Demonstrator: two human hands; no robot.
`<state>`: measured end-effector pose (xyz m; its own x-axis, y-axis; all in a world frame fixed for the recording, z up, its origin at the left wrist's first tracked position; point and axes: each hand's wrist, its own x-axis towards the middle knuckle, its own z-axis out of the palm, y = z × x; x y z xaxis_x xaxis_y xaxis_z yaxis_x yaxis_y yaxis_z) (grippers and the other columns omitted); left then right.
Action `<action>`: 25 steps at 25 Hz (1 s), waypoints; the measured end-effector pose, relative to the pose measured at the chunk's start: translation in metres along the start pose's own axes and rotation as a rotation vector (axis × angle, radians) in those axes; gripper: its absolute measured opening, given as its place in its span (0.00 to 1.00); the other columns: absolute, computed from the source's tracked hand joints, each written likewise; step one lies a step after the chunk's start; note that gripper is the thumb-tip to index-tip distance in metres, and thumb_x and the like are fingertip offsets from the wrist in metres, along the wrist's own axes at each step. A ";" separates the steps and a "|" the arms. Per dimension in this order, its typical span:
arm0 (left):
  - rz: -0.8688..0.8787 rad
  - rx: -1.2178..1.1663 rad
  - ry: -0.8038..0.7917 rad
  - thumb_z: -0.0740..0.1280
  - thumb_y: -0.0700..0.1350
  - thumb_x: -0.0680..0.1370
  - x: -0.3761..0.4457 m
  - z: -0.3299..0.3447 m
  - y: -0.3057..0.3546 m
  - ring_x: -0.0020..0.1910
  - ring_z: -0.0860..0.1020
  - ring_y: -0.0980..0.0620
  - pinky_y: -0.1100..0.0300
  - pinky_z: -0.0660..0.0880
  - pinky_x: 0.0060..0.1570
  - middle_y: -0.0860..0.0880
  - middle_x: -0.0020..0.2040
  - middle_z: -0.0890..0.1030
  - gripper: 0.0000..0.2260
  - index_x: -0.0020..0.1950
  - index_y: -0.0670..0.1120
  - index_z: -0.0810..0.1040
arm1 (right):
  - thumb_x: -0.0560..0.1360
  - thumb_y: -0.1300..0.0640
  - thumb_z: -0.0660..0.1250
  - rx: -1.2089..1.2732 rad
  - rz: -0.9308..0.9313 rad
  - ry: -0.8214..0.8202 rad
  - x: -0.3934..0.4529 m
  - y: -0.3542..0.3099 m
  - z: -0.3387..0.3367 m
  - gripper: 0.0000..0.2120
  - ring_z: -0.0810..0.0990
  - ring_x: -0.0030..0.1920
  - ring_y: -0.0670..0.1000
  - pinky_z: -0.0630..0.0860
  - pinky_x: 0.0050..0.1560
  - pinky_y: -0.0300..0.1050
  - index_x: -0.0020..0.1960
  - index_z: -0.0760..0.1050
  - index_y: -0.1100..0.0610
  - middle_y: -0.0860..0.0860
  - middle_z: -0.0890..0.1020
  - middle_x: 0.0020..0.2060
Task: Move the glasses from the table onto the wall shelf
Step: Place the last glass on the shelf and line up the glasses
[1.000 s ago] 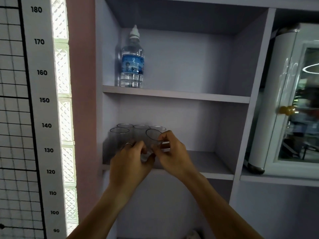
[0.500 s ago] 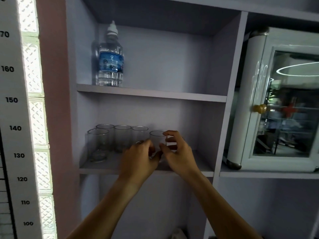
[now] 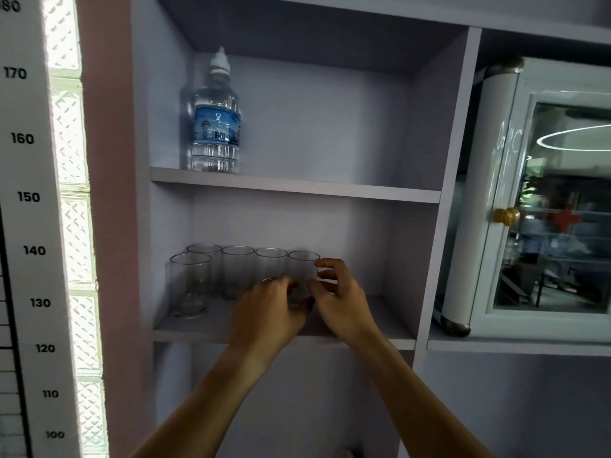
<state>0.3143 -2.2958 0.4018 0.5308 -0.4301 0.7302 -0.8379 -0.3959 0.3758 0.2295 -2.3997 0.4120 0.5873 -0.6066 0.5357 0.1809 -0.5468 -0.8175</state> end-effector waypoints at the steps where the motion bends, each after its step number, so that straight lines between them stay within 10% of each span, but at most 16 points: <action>1: 0.002 0.013 -0.004 0.65 0.59 0.74 0.001 0.000 -0.001 0.49 0.83 0.48 0.58 0.71 0.39 0.51 0.50 0.86 0.15 0.53 0.51 0.81 | 0.78 0.56 0.68 0.001 0.007 -0.001 0.001 0.001 0.000 0.13 0.78 0.56 0.43 0.75 0.43 0.27 0.61 0.74 0.46 0.47 0.79 0.56; 10: 0.032 -0.031 -0.012 0.66 0.61 0.71 -0.012 -0.019 -0.033 0.40 0.83 0.50 0.55 0.78 0.36 0.52 0.40 0.86 0.14 0.45 0.52 0.82 | 0.75 0.58 0.69 -0.144 -0.156 0.212 0.003 0.001 0.026 0.13 0.74 0.60 0.50 0.75 0.54 0.39 0.59 0.75 0.48 0.46 0.72 0.57; 16: 0.004 -0.015 0.085 0.72 0.57 0.70 -0.041 -0.078 -0.098 0.35 0.81 0.58 0.62 0.77 0.36 0.57 0.37 0.85 0.09 0.41 0.52 0.82 | 0.75 0.59 0.69 -0.234 -0.519 -0.043 0.000 -0.026 0.091 0.17 0.76 0.59 0.50 0.76 0.57 0.37 0.62 0.76 0.51 0.50 0.75 0.60; 25: 0.007 0.058 0.163 0.72 0.52 0.71 -0.047 -0.095 -0.106 0.42 0.83 0.46 0.55 0.81 0.39 0.51 0.50 0.82 0.12 0.52 0.51 0.79 | 0.78 0.56 0.68 -0.067 -0.239 -0.257 0.002 -0.042 0.136 0.08 0.82 0.51 0.47 0.75 0.47 0.31 0.47 0.73 0.43 0.49 0.83 0.51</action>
<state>0.3661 -2.1569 0.3820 0.4936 -0.2972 0.8173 -0.8299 -0.4418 0.3405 0.3301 -2.2990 0.4187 0.7153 -0.2967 0.6327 0.2899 -0.6978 -0.6550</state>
